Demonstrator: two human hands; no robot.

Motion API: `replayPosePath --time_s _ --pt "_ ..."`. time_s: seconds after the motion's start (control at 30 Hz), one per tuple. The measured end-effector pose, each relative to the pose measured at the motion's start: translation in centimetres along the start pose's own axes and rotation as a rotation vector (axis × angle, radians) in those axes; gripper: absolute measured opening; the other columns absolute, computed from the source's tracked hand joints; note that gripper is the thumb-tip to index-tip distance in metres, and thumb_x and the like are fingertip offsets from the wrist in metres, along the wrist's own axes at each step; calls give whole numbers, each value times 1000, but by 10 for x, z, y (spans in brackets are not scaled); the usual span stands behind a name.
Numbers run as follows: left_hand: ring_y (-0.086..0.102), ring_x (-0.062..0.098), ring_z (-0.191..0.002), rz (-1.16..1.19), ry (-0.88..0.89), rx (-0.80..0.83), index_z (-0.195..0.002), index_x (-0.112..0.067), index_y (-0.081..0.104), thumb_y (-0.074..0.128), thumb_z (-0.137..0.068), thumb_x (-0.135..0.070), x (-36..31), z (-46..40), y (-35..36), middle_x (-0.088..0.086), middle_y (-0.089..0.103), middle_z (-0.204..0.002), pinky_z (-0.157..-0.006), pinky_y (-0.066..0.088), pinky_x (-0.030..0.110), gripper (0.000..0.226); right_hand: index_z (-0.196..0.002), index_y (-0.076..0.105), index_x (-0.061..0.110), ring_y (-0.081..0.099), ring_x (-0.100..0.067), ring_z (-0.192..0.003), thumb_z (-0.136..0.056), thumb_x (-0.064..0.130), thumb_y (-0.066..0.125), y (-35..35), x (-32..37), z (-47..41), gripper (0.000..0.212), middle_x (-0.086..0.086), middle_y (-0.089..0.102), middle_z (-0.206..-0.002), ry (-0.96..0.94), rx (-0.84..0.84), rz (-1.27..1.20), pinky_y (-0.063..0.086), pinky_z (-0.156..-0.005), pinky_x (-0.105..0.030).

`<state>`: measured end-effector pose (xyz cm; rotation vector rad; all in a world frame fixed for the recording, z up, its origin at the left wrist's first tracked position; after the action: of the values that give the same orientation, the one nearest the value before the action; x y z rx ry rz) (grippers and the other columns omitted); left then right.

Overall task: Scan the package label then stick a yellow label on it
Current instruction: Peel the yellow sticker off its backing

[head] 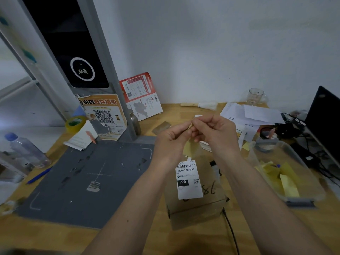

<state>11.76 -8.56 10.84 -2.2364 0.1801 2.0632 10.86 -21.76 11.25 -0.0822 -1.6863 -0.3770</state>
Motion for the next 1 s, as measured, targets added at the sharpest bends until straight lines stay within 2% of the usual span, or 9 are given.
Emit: replayPosePath --time_s 0.17,0.43,0.73,1.0 --pt "62 -17 -85 -29 16 -26 -108 -19 71 59 -92 -6 0 0 -2 -22 69 -91 -74 45 1 24 -86 67 1 61 -16 -57 -81 1 69 2 2 1 5 -11 66 -67 -7 -2 -19 51 -51 -22" --pt "60 -21 -79 -24 -1 -58 -105 -18 72 61 -91 -7 3 0 -6 -25 67 -85 -70 43 -2 21 -82 68 -1 61 -19 -58 -83 -3 65 2 0 0 3 -21 66 -73 -5 20 3 51 -52 -24" --pt "58 -26 -71 -30 -4 -66 -113 -9 68 60 -91 -4 3 0 -5 -27 62 -80 -66 41 -4 25 -81 69 3 61 -15 -55 -82 -2 66 1 -5 2 6 -10 66 -66 26 -17 -13 51 -52 -22" --pt "60 -22 -77 -60 20 -70 -110 -13 70 60 -91 -7 -1 1 -6 -26 64 -83 -69 43 -2 22 -79 69 6 61 -16 -56 -81 -1 68 2 -4 3 8 -10 66 -66 19 2 -17 51 -53 -23"
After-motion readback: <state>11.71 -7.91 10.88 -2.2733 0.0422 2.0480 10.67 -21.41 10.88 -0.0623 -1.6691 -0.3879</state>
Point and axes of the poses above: each hand's wrist, its own z-axis away from the middle knuckle, its own y-axis out of the palm, x = y × z, the point moved 10 cm from there along -z, towards the middle knuckle
